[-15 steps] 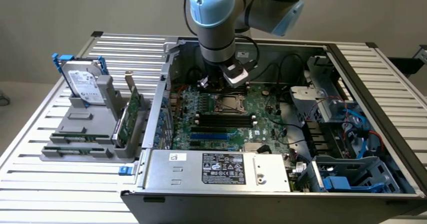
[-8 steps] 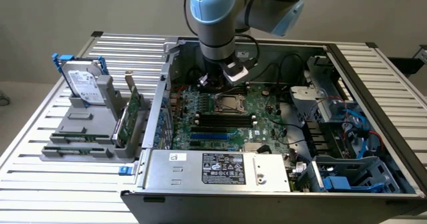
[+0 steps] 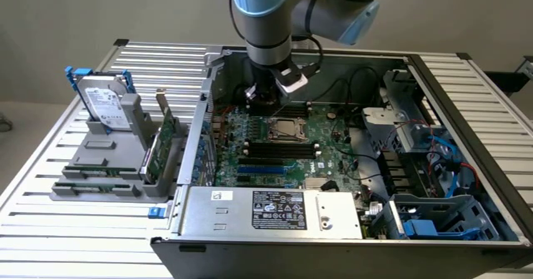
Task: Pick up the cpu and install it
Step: 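Close the cpu cover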
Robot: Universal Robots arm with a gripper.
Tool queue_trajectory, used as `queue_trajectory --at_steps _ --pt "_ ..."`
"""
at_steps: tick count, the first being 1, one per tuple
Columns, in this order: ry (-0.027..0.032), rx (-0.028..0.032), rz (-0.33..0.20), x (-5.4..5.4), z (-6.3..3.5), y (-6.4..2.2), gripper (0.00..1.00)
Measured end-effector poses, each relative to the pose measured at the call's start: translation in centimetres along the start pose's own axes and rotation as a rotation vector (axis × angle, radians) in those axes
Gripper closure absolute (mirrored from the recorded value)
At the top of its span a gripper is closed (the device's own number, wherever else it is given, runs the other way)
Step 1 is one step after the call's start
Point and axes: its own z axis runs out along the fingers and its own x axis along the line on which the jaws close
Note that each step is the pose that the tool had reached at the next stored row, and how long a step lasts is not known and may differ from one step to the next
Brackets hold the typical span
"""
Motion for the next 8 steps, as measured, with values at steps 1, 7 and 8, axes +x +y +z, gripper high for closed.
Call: queue_trajectory --at_steps 1,7,8 --pt "-0.0001 0.0005 0.0 -0.06 -0.05 -0.05 0.89" --pt "0.0 0.0006 0.0 -0.33 -0.17 0.37 0.89" --pt "0.0002 0.0005 0.0 -0.35 -0.13 0.39 0.89"
